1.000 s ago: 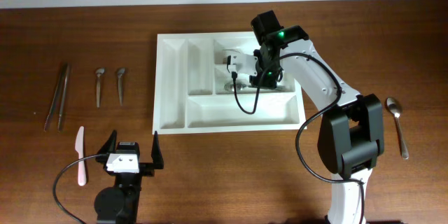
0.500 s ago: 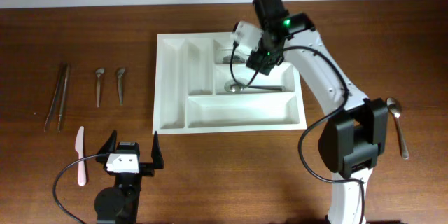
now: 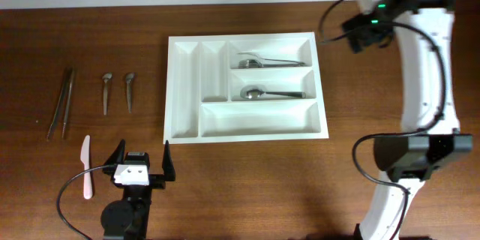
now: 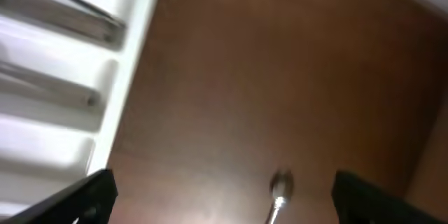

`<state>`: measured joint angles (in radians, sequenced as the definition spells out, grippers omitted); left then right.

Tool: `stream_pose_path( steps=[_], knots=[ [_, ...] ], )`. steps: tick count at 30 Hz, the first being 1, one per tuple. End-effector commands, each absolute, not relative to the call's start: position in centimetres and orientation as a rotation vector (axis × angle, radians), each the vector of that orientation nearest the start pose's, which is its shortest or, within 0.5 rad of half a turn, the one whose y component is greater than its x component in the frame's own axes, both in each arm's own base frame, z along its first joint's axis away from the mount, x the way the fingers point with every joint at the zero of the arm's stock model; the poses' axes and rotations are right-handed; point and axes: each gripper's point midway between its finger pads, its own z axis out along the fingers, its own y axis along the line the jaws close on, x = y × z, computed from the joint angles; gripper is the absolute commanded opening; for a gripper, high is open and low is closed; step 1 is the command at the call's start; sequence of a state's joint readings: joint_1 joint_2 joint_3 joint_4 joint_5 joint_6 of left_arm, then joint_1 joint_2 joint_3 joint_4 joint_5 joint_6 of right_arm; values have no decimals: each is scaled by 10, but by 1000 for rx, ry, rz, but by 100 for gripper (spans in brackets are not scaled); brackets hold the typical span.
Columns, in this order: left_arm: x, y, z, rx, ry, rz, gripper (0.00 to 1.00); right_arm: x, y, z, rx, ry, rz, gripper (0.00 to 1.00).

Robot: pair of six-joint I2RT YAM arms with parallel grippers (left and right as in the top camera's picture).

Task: Pack container
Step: 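Withdraw the right gripper to the remaining spoon on the right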

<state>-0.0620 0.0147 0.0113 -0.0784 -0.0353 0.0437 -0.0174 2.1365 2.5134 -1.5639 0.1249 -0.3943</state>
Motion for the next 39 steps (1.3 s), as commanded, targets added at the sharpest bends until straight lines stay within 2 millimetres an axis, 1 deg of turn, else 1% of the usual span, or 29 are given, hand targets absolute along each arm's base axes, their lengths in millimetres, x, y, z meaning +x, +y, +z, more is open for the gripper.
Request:
stream_pose_path(
  steps=[1,4,5,8,10,11,14,18,19,21,22,23,25,26,27,29,32,33,36,39],
  knots=[
    [246,-5,157,40,1648,26,99,443,-48,281,-266,2719,-183,98],
    [246,-5,157,40,1648,26,99,425,-75,292,-121,2734,-202,99],
    [246,-5,157,40,1648,26,99,419,-86,295,-47,2736,-219,99],
    [246,-5,157,40,1648,26,99,403,-121,302,213,2729,-325,99],
    [246,-5,157,40,1648,26,99,389,-148,305,414,2714,-426,99],
    [246,-5,157,40,1648,26,99,385,-158,305,488,2700,-449,99],
    [246,-5,157,40,1648,26,99,375,-180,301,645,2680,-445,99],
    [246,-5,157,40,1648,26,99,362,-199,289,725,2712,-434,99],
    [246,-5,157,40,1648,26,99,359,-202,285,720,2730,-438,99],
    [246,-5,157,40,1648,26,99,346,-212,263,724,2824,-432,99],
    [246,-5,157,40,1648,26,99,345,-214,255,692,2858,-416,99],
    [246,-5,157,40,1648,26,99,346,-214,241,594,2912,-359,99],
    [246,-5,157,40,1648,26,99,351,-213,224,454,2954,-265,99],
    [246,-5,157,40,1648,26,99,352,-209,203,310,2993,-135,99],
    [246,-5,157,40,1648,26,99,350,-209,195,284,3007,-99,99],
    [246,-5,157,40,1648,26,99,338,-211,179,235,3059,-46,99],
    [246,-5,157,40,1648,26,99,318,-212,155,82,3144,19,99],
    [246,-5,157,40,1648,26,99,315,-214,148,57,3156,32,99],
    [246,-5,157,40,1648,26,99,307,-224,122,72,3170,49,99],
    [246,-5,157,40,1648,26,99,295,-223,99,37,3204,92,99]
  ],
)
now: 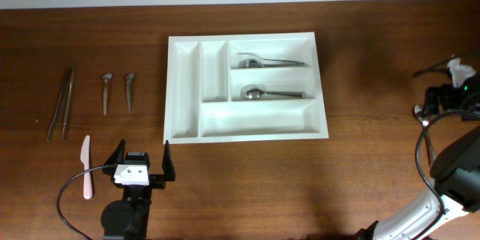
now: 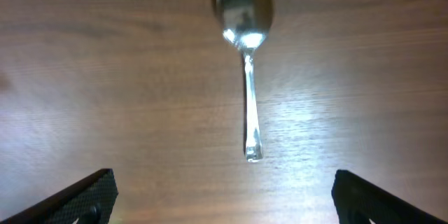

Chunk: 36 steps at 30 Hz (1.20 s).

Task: Pack container
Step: 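Withdraw the right gripper to the remaining spoon on the right, then lower the right gripper onto the spoon and close on its handle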

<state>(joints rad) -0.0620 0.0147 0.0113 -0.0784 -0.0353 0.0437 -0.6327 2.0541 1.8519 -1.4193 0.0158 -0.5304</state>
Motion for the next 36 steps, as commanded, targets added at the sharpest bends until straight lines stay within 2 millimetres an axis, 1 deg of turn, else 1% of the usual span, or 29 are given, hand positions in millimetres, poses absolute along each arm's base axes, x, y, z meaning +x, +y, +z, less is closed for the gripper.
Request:
stream_pose_path(
  steps=[1,2,10,18,20,27,33,36],
  knots=[
    [246,-5,157,40,1648,26,99,292,-222,91,44,3209,103,99],
    [246,-5,157,40,1648,26,99,290,-220,77,44,3214,114,98],
    [246,-5,157,40,1648,26,99,295,-224,43,54,3195,86,98],
    [246,-5,157,40,1648,26,99,313,-239,25,45,3151,17,99],
    [246,-5,157,40,1648,26,99,311,-242,21,46,3166,2,99],
    [246,-5,157,40,1648,26,99,307,-238,5,47,3201,46,99],
    [246,-5,157,40,1648,26,99,307,-238,0,47,3211,59,100],
    [246,-5,157,40,1648,26,99,305,-237,-4,48,3219,70,99]
  ],
)
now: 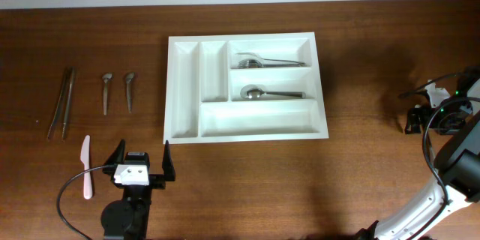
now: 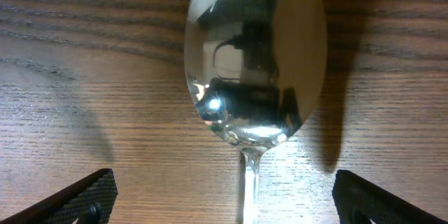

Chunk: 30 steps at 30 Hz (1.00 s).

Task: Pack container
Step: 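Lower the right gripper onto the spoon and close on its handle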

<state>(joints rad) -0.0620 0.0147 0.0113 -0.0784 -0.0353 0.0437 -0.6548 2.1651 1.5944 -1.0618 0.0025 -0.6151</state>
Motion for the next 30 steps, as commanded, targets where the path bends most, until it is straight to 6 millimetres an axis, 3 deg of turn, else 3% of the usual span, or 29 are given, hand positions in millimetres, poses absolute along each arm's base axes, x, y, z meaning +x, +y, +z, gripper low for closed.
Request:
stream_pose_path(
  steps=[1,7,20,30],
  knots=[
    [246,-5,157,40,1648,26,99,304,-237,-7,49,3226,78,99],
    [246,-5,157,40,1648,26,99,301,-234,-21,54,3253,112,99],
    [246,-5,157,40,1648,26,99,297,-246,-22,47,3283,1,95],
    [246,-5,157,40,1648,26,99,292,-242,-28,46,3296,17,82]
  ],
)
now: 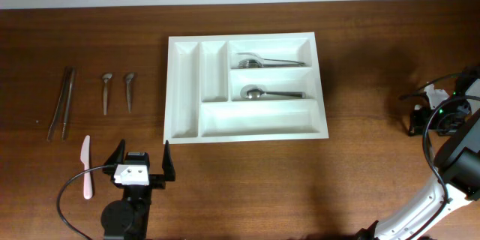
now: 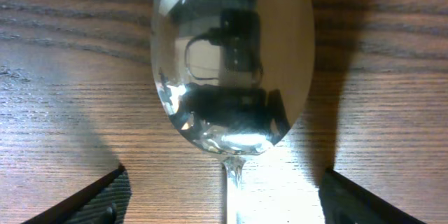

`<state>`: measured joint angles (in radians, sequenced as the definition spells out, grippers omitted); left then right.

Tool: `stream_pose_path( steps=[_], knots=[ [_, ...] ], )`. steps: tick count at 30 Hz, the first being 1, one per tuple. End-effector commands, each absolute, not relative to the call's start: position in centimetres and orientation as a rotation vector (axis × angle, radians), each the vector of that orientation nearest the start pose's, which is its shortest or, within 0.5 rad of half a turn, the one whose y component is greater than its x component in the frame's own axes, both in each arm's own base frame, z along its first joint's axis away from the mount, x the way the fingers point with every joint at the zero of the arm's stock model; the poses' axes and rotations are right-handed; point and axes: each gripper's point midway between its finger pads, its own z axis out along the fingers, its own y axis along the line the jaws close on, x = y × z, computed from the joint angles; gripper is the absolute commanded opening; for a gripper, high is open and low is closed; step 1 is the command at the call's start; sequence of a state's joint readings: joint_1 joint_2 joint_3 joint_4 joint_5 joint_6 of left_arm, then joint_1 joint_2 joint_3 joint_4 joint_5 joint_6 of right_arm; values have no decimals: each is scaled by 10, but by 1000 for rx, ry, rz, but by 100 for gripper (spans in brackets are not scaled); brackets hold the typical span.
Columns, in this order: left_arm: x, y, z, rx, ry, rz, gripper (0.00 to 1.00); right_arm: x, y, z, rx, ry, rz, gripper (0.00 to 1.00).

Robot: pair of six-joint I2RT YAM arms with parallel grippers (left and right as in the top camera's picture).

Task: Pack container
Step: 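Lower the right gripper onto the spoon and close on its handle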

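A steel spoon lies on the wooden table, its bowl filling the right wrist view and its handle running down between my right gripper's fingertips. The right gripper is open, low over the table at the far right, straddling the handle without touching it. The white divided tray holds a fork and a spoon. My left gripper is open near the front edge, holding nothing.
Left of the tray lie two small spoons, a pair of long dark sticks and a pink knife. The right arm's cable loops near the table's right edge.
The right gripper has come slightly closer to the spoon: the bowl looks larger, and the fingertips stand a little nearer the handle. The left arm and the tray are unchanged.
The right gripper was high beside the tray's back right corner, the spoon just in view. Then it was at the far right, above the whole spoon. Then it was low with the bowl filling its view, and now it is slightly lower, still open.
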<state>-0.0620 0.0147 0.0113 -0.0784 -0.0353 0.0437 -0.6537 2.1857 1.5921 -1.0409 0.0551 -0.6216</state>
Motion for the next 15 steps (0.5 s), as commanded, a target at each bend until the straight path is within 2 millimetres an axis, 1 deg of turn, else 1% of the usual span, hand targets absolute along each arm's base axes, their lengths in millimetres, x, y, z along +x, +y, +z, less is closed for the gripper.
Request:
stream_pose_path(
  steps=[1,3,6,7,10,13,15],
  knots=[
    [246,-5,157,40,1648,26,99,291,-241,-29,46,3298,20,78],
    [246,-5,157,40,1647,26,99,291,-241,-29,46,3298,19,67],
    [246,-5,157,40,1648,26,99,291,-242,-29,48,3298,16,54],
    [246,-5,157,40,1648,26,99,291,-242,-29,59,3300,11,53],
    [246,-5,157,40,1648,26,99,290,-242,-29,84,3300,6,44],
    [246,-5,157,40,1648,26,99,291,-242,-29,84,3301,7,29],
    [246,-5,157,40,1648,26,99,290,-242,-29,85,3301,7,28]
  ],
)
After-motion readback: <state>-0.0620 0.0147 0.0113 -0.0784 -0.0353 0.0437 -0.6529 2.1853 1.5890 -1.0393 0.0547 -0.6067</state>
